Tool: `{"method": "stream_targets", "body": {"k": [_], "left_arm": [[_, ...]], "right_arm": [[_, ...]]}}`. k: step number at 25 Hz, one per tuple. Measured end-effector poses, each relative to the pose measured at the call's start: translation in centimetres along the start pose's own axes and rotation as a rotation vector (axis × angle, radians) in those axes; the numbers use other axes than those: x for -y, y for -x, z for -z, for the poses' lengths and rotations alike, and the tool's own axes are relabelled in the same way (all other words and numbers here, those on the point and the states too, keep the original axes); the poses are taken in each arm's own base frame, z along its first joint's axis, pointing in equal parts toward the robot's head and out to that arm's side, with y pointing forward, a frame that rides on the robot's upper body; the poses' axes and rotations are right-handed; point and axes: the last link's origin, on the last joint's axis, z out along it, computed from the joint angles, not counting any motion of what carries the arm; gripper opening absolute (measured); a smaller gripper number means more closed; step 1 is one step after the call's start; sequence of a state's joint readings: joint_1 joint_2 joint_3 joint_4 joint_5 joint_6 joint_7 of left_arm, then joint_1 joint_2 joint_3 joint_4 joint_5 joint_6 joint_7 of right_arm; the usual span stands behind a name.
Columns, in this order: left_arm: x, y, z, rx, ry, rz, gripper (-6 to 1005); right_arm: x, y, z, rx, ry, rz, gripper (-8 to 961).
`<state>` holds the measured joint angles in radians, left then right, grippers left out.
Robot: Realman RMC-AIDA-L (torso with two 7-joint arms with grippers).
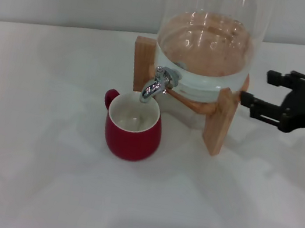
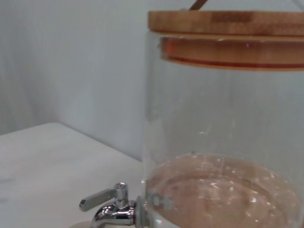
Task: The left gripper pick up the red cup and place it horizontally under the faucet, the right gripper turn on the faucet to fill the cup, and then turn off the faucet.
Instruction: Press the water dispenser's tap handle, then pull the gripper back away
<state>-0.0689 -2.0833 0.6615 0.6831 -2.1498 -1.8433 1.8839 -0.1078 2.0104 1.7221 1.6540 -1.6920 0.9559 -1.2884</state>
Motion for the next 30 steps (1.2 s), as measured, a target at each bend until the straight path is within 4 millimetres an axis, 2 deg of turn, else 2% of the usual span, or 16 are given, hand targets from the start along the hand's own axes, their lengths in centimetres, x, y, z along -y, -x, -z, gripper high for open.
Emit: {"method": "stream_targets", "body": {"k": [6, 13, 21, 30], "left_arm": [[0.3, -0.3, -0.2, -0.018, -0.011, -0.013, 880], [0.8, -0.1, -0.3, -0.064, -0.048, -0.028, 880], [1.4, -0.2, -0.8, -0.069, -0.065, -0.045, 880], [2.1, -0.1, -1.0, -0.065, -0.102, -0.048, 880]], "right_arm": [[0.0, -0.2, 1.4, -0.006, 0.036, -0.017, 721], [-2.2, 0.6, 1.3, 0.001, 0.214, 0.017, 721], [-6.0, 2.0, -1.2, 0.053, 0.391, 0.087, 721], [-8.2, 1.4, -4.9, 0.039, 0.389, 0.113, 721]]}}
